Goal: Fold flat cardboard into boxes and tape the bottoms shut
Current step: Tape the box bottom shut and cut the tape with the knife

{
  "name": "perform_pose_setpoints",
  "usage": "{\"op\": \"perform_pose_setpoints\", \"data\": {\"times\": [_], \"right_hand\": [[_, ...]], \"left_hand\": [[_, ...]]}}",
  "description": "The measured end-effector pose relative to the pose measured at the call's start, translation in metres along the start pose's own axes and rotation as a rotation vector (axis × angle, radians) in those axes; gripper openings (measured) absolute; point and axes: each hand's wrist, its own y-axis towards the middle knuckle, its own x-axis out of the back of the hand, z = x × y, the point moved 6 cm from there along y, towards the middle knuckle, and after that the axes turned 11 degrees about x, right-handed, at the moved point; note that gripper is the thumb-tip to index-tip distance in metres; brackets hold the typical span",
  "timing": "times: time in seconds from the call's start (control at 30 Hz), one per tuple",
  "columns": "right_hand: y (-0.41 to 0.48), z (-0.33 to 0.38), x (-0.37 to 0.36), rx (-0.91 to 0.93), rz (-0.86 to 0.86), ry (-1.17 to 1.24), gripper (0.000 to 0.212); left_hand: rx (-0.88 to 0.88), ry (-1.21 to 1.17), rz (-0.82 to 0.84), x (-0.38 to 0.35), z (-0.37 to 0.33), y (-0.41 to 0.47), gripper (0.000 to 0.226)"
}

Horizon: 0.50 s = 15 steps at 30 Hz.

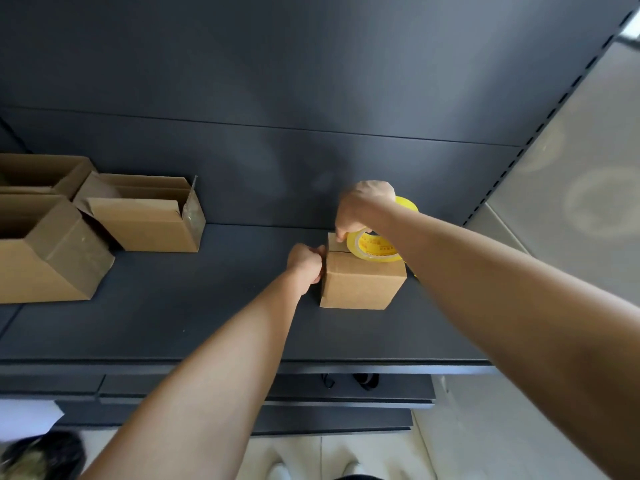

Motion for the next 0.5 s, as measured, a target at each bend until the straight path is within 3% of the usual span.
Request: {"op": "perform_pose_setpoints", "data": {"times": [0.1,0.17,0.27,0.33,0.4,0.5], "right_hand": [[-0.001,0.002,0.001,-0.003,0.002,-0.01,0.041],[-0.002,0.002,0.001,-0.006,0.008,-0.01,0.042],[-0.002,0.001,0.0,-0.006,0.012,0.0,0.041],[-0.002,0.002,0.001,-0.005,0.028,0.011,0.041],[-0.002,0.003,0.002,0.002,0.05,0.01,0.04],[-0.002,0.002,0.002,0.006,0.06,0.014,0.035]], "left_hand": [[0.04,-0.019,-0.066,0.005,0.0,-0.001,0.008],[0.029,0.16,-0.171,0.011,0.004,-0.001,0.025],[-0.209,0.215,-0.216,0.017,-0.007,-0.012,0.024],[-0.335,0.074,0.028,0.011,-0.021,-0.025,0.036],[-0.366,0.158,0.33,-0.007,-0.028,-0.041,0.053],[-0.352,0.465,0.423,-0.023,-0.021,-0.048,0.082]]}}
